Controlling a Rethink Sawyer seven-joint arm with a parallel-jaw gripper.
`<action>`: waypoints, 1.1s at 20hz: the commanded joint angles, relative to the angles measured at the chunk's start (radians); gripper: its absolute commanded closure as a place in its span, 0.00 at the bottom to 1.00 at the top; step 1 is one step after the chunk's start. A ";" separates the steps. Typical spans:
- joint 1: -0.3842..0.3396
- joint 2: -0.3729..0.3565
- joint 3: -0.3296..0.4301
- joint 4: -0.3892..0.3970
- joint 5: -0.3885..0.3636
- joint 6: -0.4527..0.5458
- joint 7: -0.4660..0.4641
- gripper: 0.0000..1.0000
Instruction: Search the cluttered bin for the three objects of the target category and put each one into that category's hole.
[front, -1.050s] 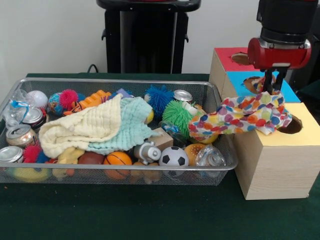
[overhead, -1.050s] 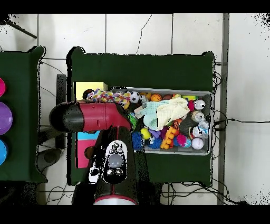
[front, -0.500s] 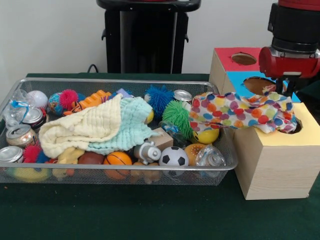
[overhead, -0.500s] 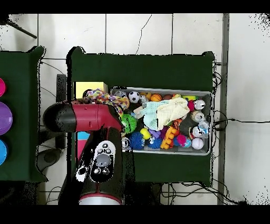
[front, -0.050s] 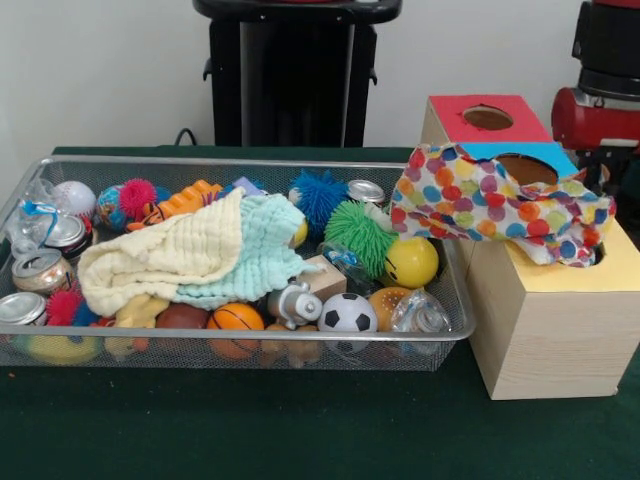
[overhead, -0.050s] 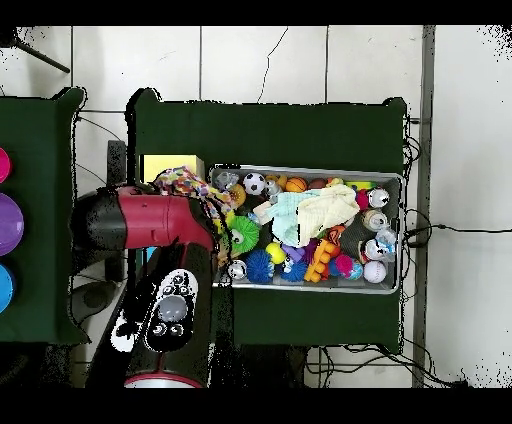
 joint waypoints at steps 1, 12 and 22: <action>-0.006 0.116 -0.020 -0.054 0.036 -0.084 0.273 1.00; 0.015 0.215 -0.065 -0.069 0.040 -0.207 0.275 1.00; 0.062 0.276 -0.135 -0.090 0.077 -0.210 0.309 1.00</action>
